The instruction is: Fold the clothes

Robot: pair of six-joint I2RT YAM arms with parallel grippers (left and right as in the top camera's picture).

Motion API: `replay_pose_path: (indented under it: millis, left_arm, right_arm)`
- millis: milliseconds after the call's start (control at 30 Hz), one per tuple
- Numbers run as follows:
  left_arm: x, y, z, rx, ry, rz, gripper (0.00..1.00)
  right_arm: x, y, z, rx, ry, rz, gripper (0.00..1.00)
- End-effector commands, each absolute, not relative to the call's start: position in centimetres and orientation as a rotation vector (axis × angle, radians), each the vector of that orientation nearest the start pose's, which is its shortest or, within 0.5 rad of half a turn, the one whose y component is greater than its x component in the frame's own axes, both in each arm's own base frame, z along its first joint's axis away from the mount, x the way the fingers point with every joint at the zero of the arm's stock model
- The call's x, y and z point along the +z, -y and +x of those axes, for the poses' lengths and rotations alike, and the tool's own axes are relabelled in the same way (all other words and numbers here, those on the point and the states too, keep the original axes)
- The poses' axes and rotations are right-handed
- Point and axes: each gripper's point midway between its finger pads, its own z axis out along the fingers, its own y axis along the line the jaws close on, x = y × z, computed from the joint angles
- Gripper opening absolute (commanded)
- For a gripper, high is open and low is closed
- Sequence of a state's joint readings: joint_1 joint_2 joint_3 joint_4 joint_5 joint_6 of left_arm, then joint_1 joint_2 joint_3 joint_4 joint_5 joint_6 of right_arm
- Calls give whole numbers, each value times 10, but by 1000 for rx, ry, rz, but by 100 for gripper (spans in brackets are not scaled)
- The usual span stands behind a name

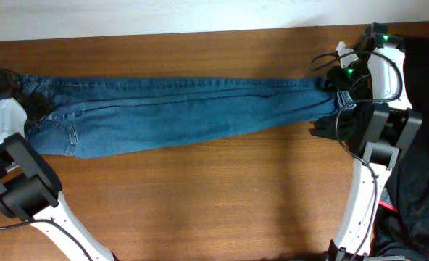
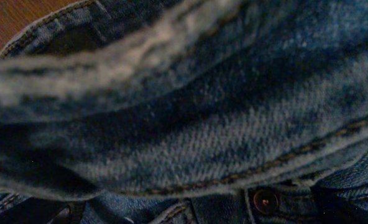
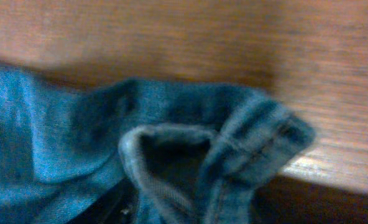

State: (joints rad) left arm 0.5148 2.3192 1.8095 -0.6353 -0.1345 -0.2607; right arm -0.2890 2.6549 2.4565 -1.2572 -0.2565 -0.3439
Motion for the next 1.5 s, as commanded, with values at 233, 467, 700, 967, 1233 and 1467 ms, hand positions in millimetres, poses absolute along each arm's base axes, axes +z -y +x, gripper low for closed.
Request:
replay_pose_path:
  millis: [233, 467, 700, 967, 1233, 1467]
  left_arm:
    - [-20, -286, 435, 305, -2626, -1095, 99]
    - [-23, -280, 424, 299, -2680, -1110, 99]
    - [-24, -276, 424, 267, -2689, -1108, 99]
    - [-2, -267, 438, 210, -2659, -1056, 99]
    - [79, -240, 475, 39, -2513, -919, 99]
    - [140, -212, 486, -34, -2428, -808, 99]
  right_arm:
    - [32, 118, 541, 277, -2874, 111, 9]
    - [107, 155, 550, 35, -2753, 309, 8]
    - [130, 154, 544, 29, -2736, 309, 6]
    - [126, 179, 525, 0, -2768, 448, 4]
    - [122, 233, 493, -69, -2789, 605, 4]
    - [125, 239, 486, -41, -2793, 602, 4]
